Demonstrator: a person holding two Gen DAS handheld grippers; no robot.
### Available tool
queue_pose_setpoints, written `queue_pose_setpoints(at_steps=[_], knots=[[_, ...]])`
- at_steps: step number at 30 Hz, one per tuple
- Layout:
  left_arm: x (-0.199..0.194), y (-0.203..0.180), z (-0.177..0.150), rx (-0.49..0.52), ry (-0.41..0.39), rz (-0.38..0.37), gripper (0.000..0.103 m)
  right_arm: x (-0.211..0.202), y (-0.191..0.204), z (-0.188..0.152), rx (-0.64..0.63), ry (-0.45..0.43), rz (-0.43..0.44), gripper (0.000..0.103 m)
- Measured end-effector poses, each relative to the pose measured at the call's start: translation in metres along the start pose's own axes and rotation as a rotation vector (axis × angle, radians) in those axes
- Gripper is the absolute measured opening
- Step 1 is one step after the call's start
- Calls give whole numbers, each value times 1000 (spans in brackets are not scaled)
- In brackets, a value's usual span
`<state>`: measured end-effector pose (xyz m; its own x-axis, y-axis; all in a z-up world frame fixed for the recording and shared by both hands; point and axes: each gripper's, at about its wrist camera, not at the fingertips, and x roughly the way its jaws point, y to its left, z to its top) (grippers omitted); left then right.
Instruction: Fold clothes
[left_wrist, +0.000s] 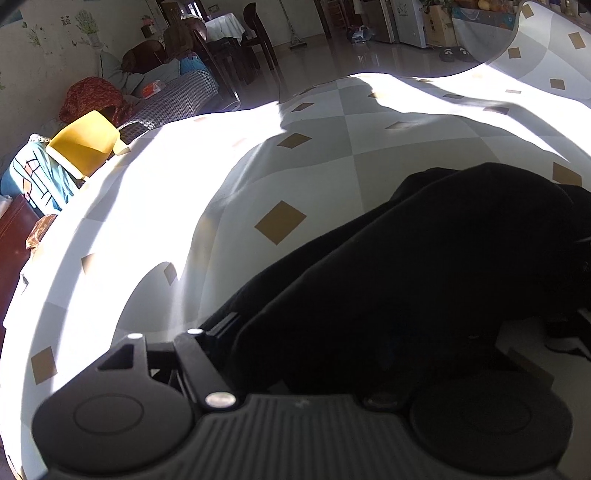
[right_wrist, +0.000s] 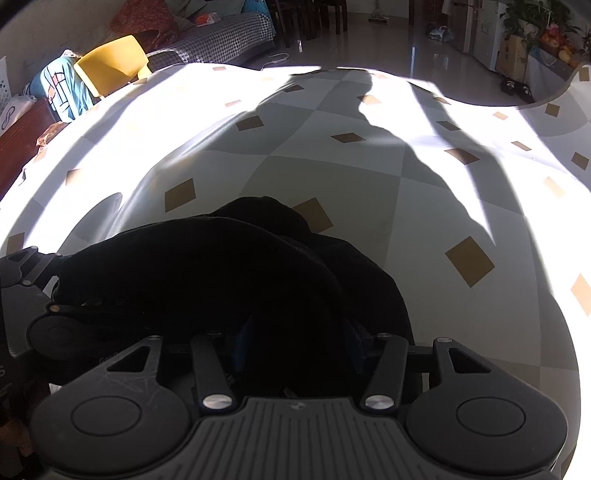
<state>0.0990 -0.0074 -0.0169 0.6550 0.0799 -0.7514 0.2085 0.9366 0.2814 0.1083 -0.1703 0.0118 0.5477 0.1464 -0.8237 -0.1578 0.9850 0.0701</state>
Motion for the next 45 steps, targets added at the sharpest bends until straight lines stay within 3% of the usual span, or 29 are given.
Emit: queue_pose_setpoints(at_steps=[5, 9, 13, 18, 24, 30, 35, 37, 38, 45], knots=[[-3, 7, -2, -45, 1, -25, 48, -3, 2, 3, 1, -50, -19, 16], [-9, 16, -2, -103, 13, -52, 40, -15, 3, 12, 5, -154, -24, 10], [-15, 27, -2, -177, 33, -88, 31, -22, 5, 22, 13, -216, -2, 10], [-18, 46, -4, -304, 72, -101, 29, -21, 6, 30, 33, -211, 31, 11], [-16, 50, -7, -320, 88, -83, 29, -34, 18, 24, -30, -213, 78, 26], [-21, 45, -1, -308, 61, -69, 41, -38, 26, 9, -36, -140, 176, 32], [-25, 39, 3, -280, 29, -49, 64, -28, 40, -10, -52, -49, 222, 36], [-27, 37, 5, -265, 12, -32, 81, -22, 43, -15, -44, -28, 226, 38], [-28, 37, 5, -261, 5, -23, 84, -19, 43, -17, -34, -14, 233, 39], [-23, 42, 1, -269, 7, -10, 84, 0, 37, -21, 110, 41, 281, 46]])
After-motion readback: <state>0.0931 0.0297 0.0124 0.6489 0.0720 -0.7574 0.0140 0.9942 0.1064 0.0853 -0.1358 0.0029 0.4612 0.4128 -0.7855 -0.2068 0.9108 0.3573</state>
